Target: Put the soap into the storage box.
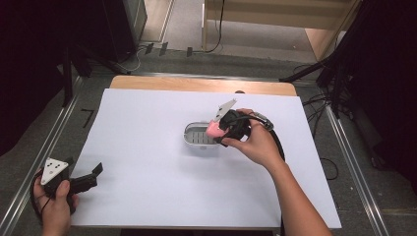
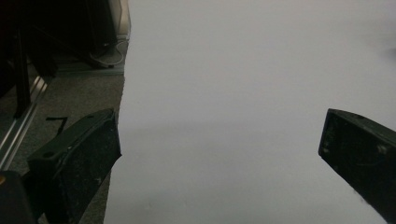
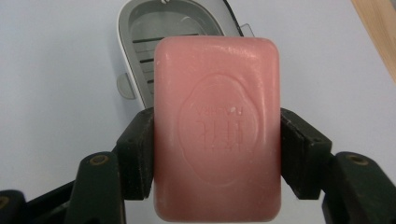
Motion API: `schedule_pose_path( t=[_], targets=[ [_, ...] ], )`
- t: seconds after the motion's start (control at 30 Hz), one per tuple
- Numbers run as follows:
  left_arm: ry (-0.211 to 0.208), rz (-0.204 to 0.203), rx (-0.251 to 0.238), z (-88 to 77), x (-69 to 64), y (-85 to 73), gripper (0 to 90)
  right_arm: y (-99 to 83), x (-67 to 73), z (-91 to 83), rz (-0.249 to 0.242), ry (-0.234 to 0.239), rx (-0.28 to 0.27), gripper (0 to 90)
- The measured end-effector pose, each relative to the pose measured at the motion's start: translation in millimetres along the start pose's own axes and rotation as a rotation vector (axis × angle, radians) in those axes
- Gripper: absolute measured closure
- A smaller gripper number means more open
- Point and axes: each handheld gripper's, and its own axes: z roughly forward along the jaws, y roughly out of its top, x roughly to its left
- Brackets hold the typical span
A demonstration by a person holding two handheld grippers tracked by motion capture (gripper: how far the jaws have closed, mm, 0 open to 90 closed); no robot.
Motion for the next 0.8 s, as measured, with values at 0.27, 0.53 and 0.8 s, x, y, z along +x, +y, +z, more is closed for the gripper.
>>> schedule_pose_path(
  t=[0.27, 0.53, 0.8],
  targets=[
    [-0.001, 0.001, 0.001, 0.0, 0.1, 0.0, 0.0, 7.8, 1.1, 1.7, -0.057, 0.011, -0.005, 38.4],
    [-0.002, 0.001, 0.0, 0.0, 0.1, 0.0, 0.0, 18.4, 5.1, 7.7, -0.118, 0.018, -0.006, 38.3],
    [-0.004, -0.001, -0.002, -0.2, 0.1, 0.0, 0.0, 26.0, 4.9, 15.8, -0.164, 0.033, -0.012, 38.3]
  ],
)
